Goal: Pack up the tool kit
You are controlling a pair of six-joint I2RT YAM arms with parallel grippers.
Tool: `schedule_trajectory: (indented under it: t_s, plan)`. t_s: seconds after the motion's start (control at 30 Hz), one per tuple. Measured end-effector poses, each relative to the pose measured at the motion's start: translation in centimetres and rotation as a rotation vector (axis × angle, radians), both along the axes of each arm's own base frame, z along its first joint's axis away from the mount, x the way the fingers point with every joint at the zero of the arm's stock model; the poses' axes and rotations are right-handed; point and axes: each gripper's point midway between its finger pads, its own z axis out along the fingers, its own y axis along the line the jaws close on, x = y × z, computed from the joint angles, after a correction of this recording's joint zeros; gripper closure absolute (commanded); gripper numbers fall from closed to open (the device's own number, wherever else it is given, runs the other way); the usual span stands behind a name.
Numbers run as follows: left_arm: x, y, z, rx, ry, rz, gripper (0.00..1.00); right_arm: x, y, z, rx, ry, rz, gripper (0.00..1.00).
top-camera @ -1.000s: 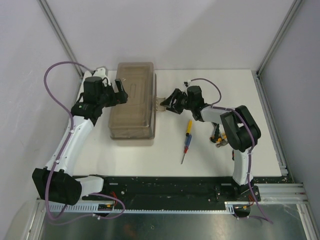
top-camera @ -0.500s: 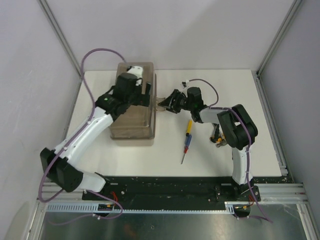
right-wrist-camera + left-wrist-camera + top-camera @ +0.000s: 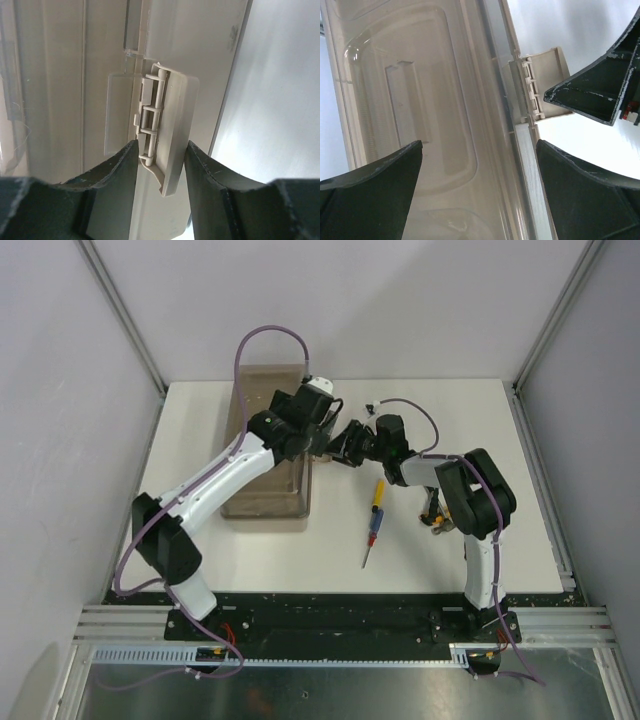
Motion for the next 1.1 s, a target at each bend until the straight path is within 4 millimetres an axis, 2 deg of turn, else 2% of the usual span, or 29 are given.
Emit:
schedule_trajectory:
  t_s: [0.1, 0.3, 0.53, 0.67, 0.8, 0.93, 1.1]
  plan:
    - [0.5, -0.1, -0.4, 0.027, 0.014, 0.012, 0.01, 0.0, 0.0, 0.0, -0.001, 0.001, 0.0, 0.59]
    - [0.6, -0.3, -2.0, 0.063, 0.067, 0.026, 0.01, -0.1, 0.0, -0.2, -0.006, 0.007, 0.0, 0.73]
    - [0.6, 0.0, -3.3, 0.083, 0.108, 0.064, 0.01, -0.1, -0.1, -0.4, -0.007, 0.014, -0.001, 0.81]
    - [0.5, 0.3, -3.3, 0.08, 0.117, 0.078, 0.02, -0.2, -0.1, -0.6, -0.003, 0.034, -0.004, 0.86]
    - [0.8, 0.9, -3.4, 0.089, 0.126, 0.1, 0.17, -0.2, 0.0, -0.8, -0.001, 0.045, -0.005, 0.89]
    - [1.0, 0.7, -3.0, 0.062, 0.122, 0.101, 0.35, -0.2, 0.0, -0.8, 0.008, 0.054, -0.009, 0.9]
    - [1.3, 0.3, -2.6, 0.021, 0.127, 0.094, 0.4, -0.2, -0.1, -0.9, 0.021, 0.06, -0.013, 0.89]
